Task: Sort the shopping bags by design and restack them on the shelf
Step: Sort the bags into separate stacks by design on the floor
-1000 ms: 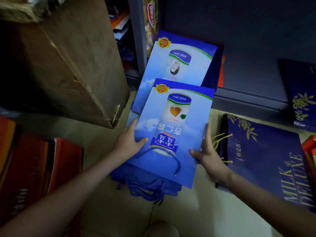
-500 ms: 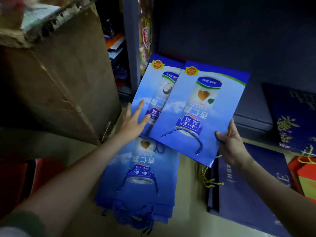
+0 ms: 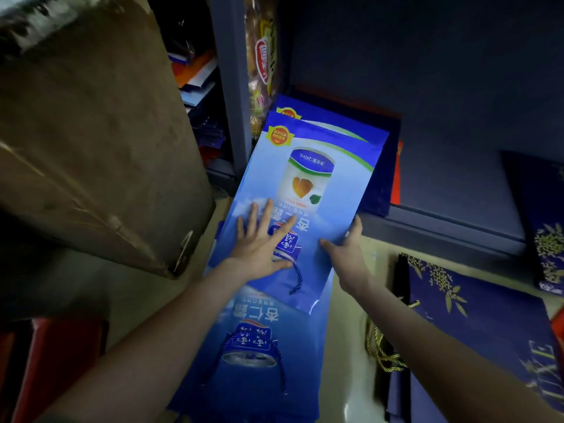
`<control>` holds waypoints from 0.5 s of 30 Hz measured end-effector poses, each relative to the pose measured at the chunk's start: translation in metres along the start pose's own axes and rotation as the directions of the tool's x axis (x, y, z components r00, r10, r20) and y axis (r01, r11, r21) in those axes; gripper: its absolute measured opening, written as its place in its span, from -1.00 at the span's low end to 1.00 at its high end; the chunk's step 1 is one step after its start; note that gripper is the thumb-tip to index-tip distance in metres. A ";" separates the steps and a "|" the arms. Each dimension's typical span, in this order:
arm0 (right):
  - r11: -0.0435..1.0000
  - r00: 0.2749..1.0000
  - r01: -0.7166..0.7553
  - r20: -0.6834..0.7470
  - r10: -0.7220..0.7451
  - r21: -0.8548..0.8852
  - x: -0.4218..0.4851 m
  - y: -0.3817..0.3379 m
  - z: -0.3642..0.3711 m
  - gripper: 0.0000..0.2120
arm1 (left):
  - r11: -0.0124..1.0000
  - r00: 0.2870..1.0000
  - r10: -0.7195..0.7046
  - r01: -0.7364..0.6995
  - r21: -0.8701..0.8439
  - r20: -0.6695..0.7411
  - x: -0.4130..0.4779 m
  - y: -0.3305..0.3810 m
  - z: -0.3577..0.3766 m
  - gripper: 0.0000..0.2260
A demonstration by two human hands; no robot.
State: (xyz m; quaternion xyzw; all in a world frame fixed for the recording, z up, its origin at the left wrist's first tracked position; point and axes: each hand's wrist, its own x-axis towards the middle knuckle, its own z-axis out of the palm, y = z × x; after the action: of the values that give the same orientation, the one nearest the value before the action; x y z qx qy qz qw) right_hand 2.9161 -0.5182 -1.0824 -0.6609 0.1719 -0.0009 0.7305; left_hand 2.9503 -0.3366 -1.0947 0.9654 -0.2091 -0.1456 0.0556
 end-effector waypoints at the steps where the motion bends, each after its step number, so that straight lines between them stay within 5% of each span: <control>1: 1.000 1.000 0.008 0.014 -0.008 0.011 -0.001 -0.003 -0.001 -0.33 | 0.999 1.000 0.001 -0.002 -0.036 -0.024 -0.001 0.000 0.000 -0.19; 4: 0.992 0.993 0.027 0.107 -0.040 0.120 -0.011 -0.018 -0.014 -0.38 | 0.978 0.967 -0.078 0.027 -0.209 -0.242 -0.009 -0.001 -0.005 -0.31; 7: 0.975 0.980 -0.050 0.200 0.006 0.217 -0.030 -0.032 -0.036 -0.36 | 0.878 0.878 -0.360 0.205 -0.433 -0.314 -0.016 -0.011 -0.015 -0.27; 11: 0.971 0.964 -0.143 0.250 0.092 0.194 -0.059 -0.027 -0.057 -0.36 | 0.663 0.953 -0.245 0.033 -0.748 -0.176 -0.036 -0.017 -0.013 -0.13; 15: 0.990 0.954 -0.141 0.269 0.131 0.017 -0.088 -0.007 -0.064 -0.29 | 0.625 0.984 -0.136 -0.008 -0.781 -0.119 -0.085 -0.006 0.003 -0.21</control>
State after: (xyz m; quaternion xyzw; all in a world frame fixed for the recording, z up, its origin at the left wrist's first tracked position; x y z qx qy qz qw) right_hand 2.8188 -0.5606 -1.0574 -0.6283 0.1167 0.1356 0.7572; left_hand 2.8774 -0.2959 -1.0762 0.8620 -0.0859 -0.1424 0.4789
